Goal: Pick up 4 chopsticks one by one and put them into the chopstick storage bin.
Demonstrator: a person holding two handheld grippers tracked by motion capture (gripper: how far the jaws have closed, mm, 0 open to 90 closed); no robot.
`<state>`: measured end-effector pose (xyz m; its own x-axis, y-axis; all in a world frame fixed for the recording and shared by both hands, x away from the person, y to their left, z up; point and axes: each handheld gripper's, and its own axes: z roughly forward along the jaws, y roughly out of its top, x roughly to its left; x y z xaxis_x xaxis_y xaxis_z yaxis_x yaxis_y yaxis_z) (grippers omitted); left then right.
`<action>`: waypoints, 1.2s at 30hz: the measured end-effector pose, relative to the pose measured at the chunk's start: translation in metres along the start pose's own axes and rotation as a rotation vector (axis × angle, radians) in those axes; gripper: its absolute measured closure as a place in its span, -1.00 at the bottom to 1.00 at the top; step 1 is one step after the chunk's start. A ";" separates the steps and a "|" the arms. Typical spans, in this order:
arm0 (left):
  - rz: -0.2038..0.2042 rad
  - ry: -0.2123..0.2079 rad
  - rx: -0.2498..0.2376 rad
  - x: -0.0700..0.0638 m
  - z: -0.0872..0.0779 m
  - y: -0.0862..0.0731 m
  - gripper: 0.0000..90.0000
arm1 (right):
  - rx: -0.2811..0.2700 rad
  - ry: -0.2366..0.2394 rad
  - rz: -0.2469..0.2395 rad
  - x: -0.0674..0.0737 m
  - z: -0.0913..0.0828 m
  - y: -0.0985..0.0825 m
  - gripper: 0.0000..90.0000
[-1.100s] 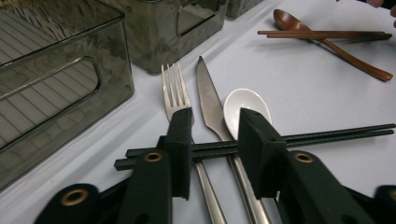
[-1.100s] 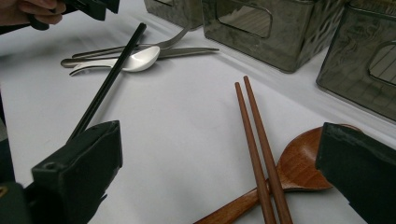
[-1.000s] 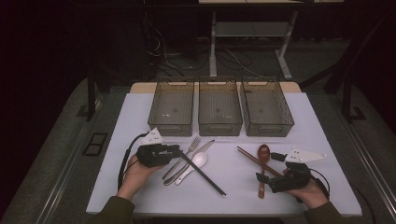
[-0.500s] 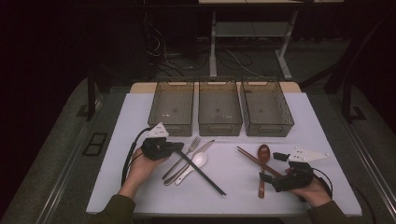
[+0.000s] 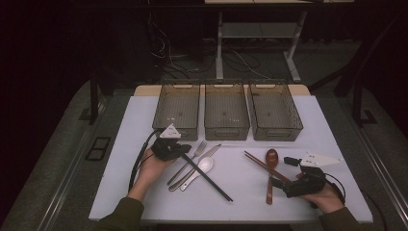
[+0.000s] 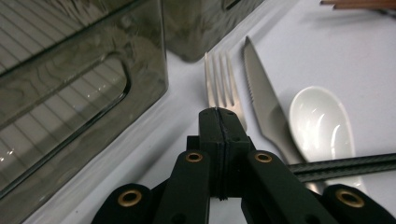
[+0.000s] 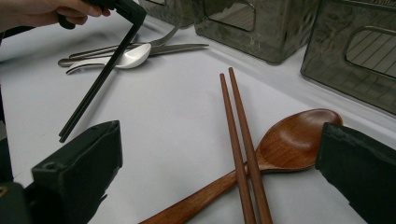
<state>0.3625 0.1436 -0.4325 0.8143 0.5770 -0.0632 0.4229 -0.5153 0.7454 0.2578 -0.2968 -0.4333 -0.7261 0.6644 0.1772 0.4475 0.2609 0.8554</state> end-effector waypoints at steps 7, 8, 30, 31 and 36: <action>0.003 0.024 0.033 0.001 0.003 -0.002 0.97 | -0.001 -0.002 -0.001 0.000 0.000 0.000 -0.99; 0.006 0.024 0.035 0.001 0.003 -0.002 0.97 | 0.000 -0.002 -0.001 0.000 0.000 0.000 -0.99; -0.001 0.057 0.072 0.005 -0.001 -0.008 0.97 | 0.003 -0.009 0.000 0.000 -0.001 0.000 -0.99; -0.004 0.055 0.068 0.005 -0.001 -0.008 0.97 | 0.002 -0.009 -0.001 0.000 -0.001 0.000 -0.99; -0.005 0.059 0.075 0.006 -0.005 -0.010 0.97 | 0.003 -0.010 0.000 0.001 -0.001 0.000 -0.99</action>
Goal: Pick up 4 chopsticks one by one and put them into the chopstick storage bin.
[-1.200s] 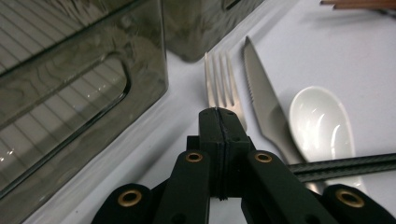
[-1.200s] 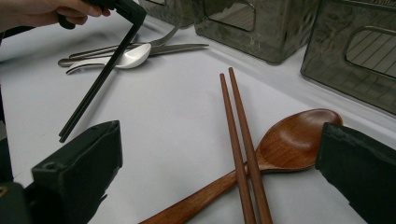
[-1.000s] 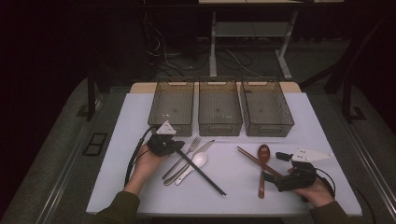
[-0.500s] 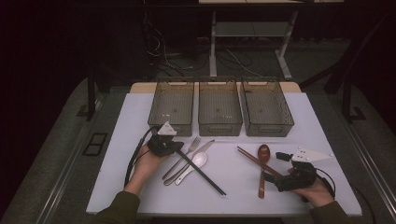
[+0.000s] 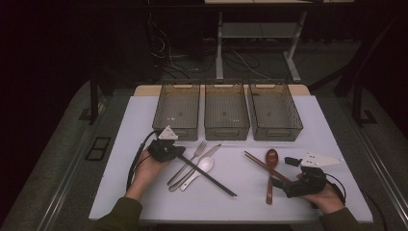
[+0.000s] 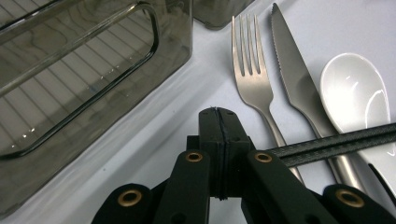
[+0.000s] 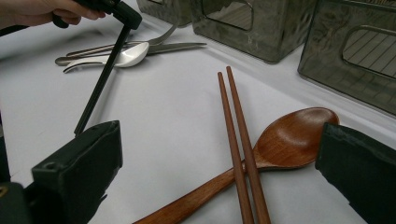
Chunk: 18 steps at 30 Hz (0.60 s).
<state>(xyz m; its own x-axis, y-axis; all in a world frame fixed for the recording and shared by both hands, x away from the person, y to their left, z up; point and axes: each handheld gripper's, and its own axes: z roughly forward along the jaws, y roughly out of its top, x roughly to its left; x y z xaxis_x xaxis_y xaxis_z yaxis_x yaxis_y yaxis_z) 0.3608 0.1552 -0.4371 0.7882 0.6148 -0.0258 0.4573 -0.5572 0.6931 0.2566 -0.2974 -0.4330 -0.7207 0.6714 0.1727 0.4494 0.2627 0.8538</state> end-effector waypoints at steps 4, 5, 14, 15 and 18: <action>0.002 -0.002 0.006 0.000 -0.002 -0.002 0.97 | 0.000 -0.001 -0.002 0.000 0.000 0.000 -0.99; 0.000 -0.003 0.008 0.000 -0.003 -0.003 0.97 | 0.000 -0.001 -0.002 0.000 0.000 0.000 -0.99; -0.004 -0.016 0.012 -0.001 -0.010 -0.009 0.97 | 0.001 -0.003 -0.002 0.000 0.000 0.000 -0.99; -0.002 -0.017 0.017 -0.001 -0.011 -0.009 0.97 | 0.000 -0.003 -0.003 0.000 0.000 0.000 -0.99; -0.003 -0.023 0.021 -0.001 -0.012 -0.011 0.97 | 0.001 -0.003 -0.003 0.000 -0.001 0.000 -0.99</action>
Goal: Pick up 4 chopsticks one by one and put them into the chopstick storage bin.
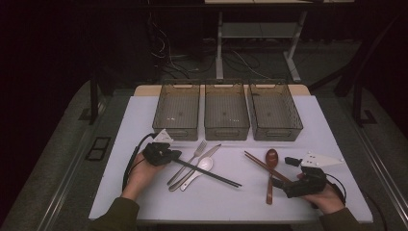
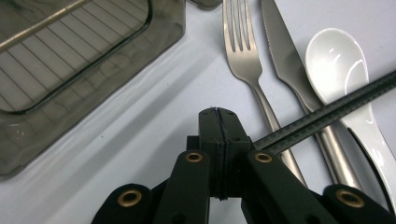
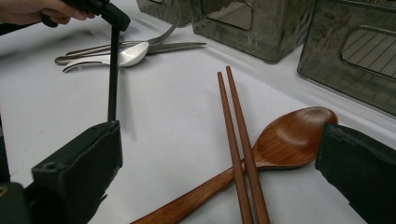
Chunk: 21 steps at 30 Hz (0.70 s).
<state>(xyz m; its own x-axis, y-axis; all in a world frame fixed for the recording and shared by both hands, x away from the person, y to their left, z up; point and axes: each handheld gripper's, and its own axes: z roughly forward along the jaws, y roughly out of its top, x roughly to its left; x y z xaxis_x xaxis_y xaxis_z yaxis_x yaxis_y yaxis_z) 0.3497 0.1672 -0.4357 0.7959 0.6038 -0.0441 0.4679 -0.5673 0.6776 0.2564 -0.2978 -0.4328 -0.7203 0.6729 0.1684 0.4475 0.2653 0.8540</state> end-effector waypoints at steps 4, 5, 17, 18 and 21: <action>0.001 -0.002 0.009 -0.001 -0.002 -0.001 0.97 | 0.000 0.000 0.000 0.000 0.000 0.000 -0.99; 0.004 -0.004 0.010 -0.001 -0.002 -0.002 0.97 | 0.000 0.000 0.000 0.000 0.000 0.000 -0.99; 0.012 -0.024 0.026 -0.005 -0.007 -0.005 0.97 | 0.002 0.000 0.001 0.000 0.000 0.000 -0.99; 0.009 -0.028 0.025 -0.006 -0.007 -0.006 0.97 | 0.003 0.000 0.001 0.000 0.000 0.000 -0.99; 0.007 -0.034 0.023 -0.007 -0.009 -0.007 0.97 | 0.002 -0.001 0.001 0.000 0.000 0.000 -0.99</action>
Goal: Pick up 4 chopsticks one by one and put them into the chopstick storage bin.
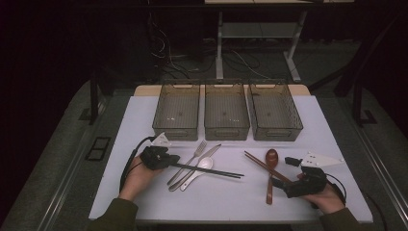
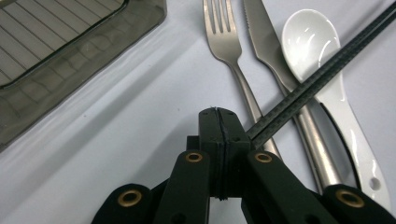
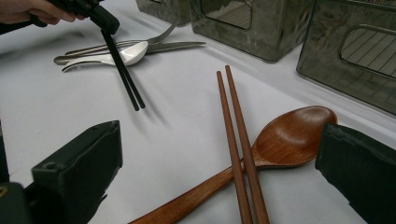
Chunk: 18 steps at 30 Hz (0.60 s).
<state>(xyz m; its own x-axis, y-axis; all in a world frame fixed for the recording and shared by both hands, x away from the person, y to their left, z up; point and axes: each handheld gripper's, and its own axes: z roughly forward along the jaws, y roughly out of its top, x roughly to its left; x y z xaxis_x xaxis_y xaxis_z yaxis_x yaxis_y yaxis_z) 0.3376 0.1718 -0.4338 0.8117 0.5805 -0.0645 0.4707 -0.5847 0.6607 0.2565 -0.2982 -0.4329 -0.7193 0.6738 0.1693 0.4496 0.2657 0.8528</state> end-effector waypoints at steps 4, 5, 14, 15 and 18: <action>-0.003 -0.009 0.001 -0.002 -0.002 -0.001 0.97 | 0.002 0.000 0.000 0.000 0.000 0.000 -0.99; 0.002 -0.011 0.003 -0.002 -0.003 -0.001 0.97 | 0.002 0.000 0.000 0.000 0.000 0.000 -0.99; 0.005 -0.018 -0.013 -0.005 -0.005 0.000 0.97 | 0.002 0.000 -0.001 0.000 0.000 0.000 -0.99; 0.002 -0.019 -0.020 -0.005 -0.005 0.000 0.95 | 0.002 0.000 0.000 0.000 0.001 0.000 -0.99; 0.010 -0.026 -0.036 -0.006 -0.006 0.001 0.90 | 0.003 0.000 0.001 0.000 0.001 0.000 -0.99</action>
<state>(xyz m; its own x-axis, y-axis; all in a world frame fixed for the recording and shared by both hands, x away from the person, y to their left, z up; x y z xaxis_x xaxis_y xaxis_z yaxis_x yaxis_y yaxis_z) 0.3315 0.1715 -0.4280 0.8249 0.5600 -0.0770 0.4504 -0.5690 0.6881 0.2567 -0.2976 -0.4331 -0.7189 0.6739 0.1706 0.4523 0.2671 0.8509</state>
